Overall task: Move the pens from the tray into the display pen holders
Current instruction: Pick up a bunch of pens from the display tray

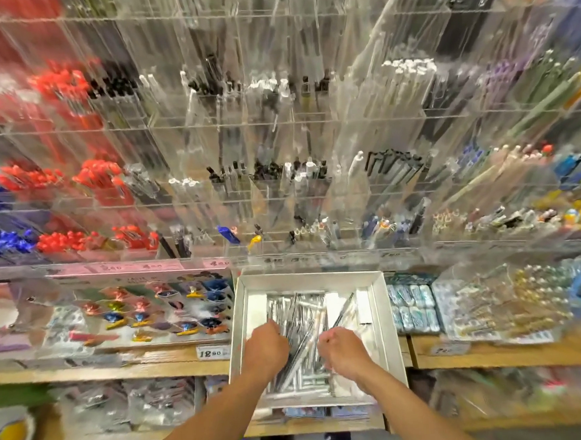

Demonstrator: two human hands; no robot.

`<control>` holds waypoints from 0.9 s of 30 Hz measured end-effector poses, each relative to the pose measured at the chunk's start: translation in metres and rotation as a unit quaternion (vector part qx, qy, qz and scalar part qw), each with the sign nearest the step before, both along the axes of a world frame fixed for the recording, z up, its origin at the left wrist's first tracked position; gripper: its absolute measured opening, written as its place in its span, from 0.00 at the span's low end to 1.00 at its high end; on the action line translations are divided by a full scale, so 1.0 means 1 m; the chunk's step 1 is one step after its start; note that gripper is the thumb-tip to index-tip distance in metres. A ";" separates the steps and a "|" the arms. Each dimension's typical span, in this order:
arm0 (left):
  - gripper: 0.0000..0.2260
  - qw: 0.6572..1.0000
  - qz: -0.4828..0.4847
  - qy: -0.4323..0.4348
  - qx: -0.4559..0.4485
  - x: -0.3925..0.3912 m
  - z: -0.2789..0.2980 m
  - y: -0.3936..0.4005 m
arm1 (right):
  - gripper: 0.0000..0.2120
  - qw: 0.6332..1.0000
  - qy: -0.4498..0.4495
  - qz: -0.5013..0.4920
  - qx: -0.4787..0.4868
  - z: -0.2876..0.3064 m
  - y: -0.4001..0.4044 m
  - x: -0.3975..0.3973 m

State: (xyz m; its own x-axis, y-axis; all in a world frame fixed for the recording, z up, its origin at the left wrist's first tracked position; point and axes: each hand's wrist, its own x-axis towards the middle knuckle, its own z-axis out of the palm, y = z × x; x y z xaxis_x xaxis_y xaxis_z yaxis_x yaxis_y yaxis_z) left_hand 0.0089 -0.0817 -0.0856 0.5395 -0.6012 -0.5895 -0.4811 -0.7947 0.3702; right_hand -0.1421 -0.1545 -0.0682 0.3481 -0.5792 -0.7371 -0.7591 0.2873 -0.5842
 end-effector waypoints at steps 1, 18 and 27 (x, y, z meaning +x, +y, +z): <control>0.07 1.000 0.004 -0.005 0.002 0.000 -0.002 -0.001 | 0.04 1.000 0.005 0.005 -0.006 -0.003 -0.001 0.002; 0.05 0.951 0.144 0.158 -0.224 0.004 0.017 0.034 | 0.08 0.994 -0.018 0.040 -0.097 0.004 -0.011 0.032; 0.11 0.904 0.066 0.360 -0.218 -0.002 0.043 0.023 | 0.07 0.973 -0.215 -0.087 0.008 0.018 -0.022 0.029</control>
State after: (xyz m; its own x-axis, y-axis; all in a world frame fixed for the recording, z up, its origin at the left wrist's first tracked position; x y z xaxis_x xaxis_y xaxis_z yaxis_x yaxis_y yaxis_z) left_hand 0.0065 -0.0583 -0.0423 0.1939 -0.8199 -0.5387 0.0990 -0.5299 0.8422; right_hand -0.1135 -0.1762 -0.0505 0.5235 -0.6467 -0.5548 -0.3844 0.4018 -0.8311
